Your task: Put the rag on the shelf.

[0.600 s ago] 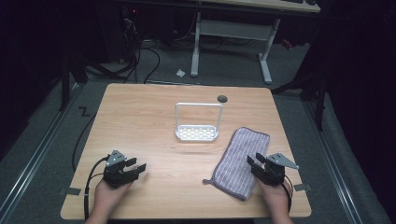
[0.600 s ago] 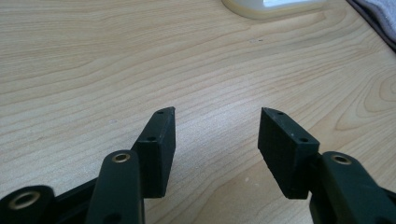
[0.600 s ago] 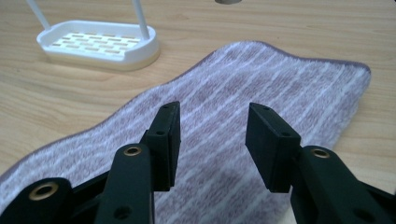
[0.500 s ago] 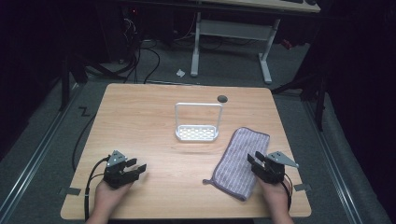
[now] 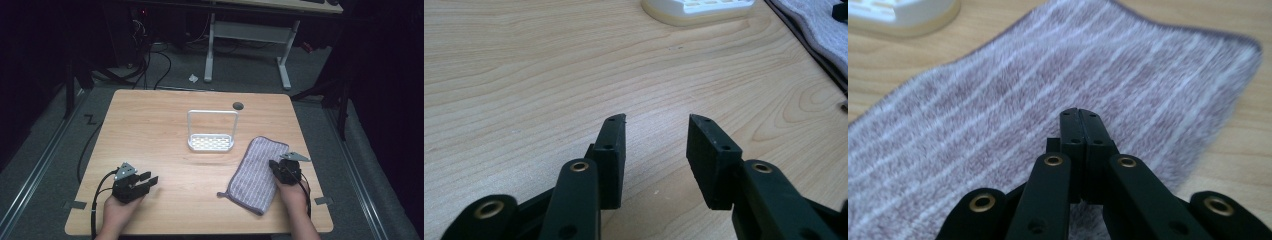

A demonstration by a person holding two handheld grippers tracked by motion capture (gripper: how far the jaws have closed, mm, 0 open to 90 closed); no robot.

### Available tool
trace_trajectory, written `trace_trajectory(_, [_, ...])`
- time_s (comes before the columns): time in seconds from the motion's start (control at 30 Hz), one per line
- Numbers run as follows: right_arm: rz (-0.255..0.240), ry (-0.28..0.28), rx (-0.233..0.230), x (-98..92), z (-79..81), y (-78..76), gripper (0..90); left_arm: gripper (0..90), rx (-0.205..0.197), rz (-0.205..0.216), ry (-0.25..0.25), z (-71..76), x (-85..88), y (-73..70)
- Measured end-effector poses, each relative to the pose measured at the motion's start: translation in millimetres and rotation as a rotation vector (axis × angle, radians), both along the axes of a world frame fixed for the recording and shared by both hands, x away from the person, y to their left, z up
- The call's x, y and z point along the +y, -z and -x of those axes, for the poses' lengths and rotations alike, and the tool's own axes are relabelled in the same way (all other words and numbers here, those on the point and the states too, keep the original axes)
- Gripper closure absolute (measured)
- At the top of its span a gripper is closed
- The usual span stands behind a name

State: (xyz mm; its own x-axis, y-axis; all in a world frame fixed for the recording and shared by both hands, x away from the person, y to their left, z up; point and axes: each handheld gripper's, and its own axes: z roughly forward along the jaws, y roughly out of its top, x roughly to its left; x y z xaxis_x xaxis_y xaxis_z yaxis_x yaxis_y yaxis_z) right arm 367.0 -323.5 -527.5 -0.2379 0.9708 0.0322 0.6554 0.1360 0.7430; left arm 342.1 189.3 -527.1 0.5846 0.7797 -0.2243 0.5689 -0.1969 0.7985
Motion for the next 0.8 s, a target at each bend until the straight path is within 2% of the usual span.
trace_trajectory(0.13, [-0.027,-0.011,0.01,-0.9,1.1,0.8,90.0,61.5,0.001,0.005,0.009,1.0,-1.1,-0.7])
trace_trajectory(0.23, [-0.016,-0.028,0.007,1.7,2.8,0.9,90.0,62.2,-0.002,0.004,0.019,1.8,-2.8,-2.0])
trace_trajectory(0.33, [-0.001,-0.072,0.003,10.8,7.6,1.0,90.0,64.4,-0.006,-0.001,0.026,2.6,-5.0,-2.6])
trace_trajectory(0.5, [0.002,-0.116,-0.004,21.7,12.5,1.8,90.0,68.0,-0.009,-0.008,0.032,3.1,-7.6,-2.2])
trace_trajectory(0.53, [0.001,-0.126,-0.004,25.0,13.9,1.9,90.0,69.2,-0.008,-0.009,0.04,3.1,-8.4,-2.1])
trace_trajectory(0.57, [-0.011,-0.152,-0.002,31.7,16.9,2.2,90.0,70.7,-0.002,0.011,0.067,3.8,-11.7,-2.4])
trace_trajectory(0.6, [-0.02,-0.17,-0.001,35.1,18.4,2.5,90.0,71.4,-0.002,0.011,0.067,3.8,-11.7,-2.4])
trace_trajectory(0.63, [-0.02,-0.17,-0.001,35.1,18.4,2.5,90.0,71.4,-0.006,0.012,0.082,4.9,-15.0,-3.2])
trace_trajectory(0.7, [-0.014,-0.216,0.0,48.0,23.3,2.5,90.0,72.5,-0.02,-0.01,0.117,8.1,-27.7,-4.7])
trace_trajectory(0.8, [-0.006,-0.264,-0.001,60.9,26.7,2.4,90.0,74.1,-0.016,-0.026,0.142,10.5,-39.0,-3.7])
